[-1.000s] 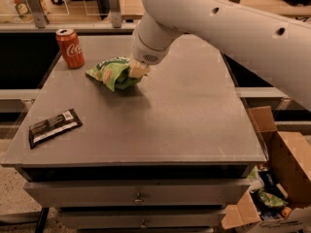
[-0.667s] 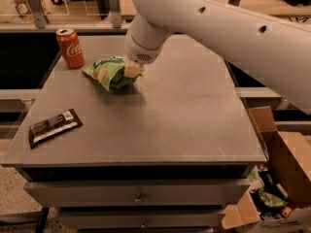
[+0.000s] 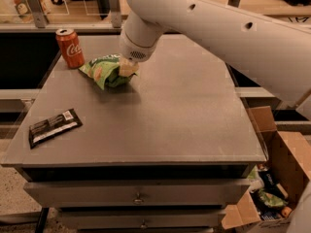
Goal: Move green rice chip bag near coke can
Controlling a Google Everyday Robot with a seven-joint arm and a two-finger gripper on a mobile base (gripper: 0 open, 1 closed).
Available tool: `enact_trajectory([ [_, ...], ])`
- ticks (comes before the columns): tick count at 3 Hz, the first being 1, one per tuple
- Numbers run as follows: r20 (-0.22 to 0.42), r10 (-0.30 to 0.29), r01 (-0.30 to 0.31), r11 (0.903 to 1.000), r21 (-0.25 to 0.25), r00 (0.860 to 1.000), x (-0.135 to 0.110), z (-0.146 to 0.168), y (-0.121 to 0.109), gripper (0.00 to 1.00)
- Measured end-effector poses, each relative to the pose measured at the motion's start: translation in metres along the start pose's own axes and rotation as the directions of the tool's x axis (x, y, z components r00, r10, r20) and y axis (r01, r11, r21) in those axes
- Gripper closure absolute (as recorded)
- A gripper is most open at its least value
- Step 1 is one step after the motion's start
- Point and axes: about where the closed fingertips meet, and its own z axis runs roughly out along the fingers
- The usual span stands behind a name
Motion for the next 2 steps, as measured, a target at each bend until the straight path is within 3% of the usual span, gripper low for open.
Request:
enact_trajectory([
  [2,0.012,-0.002,0.002,0.9998,-0.022,1.000,-0.0068,0.0034,-0.0015,0.25],
])
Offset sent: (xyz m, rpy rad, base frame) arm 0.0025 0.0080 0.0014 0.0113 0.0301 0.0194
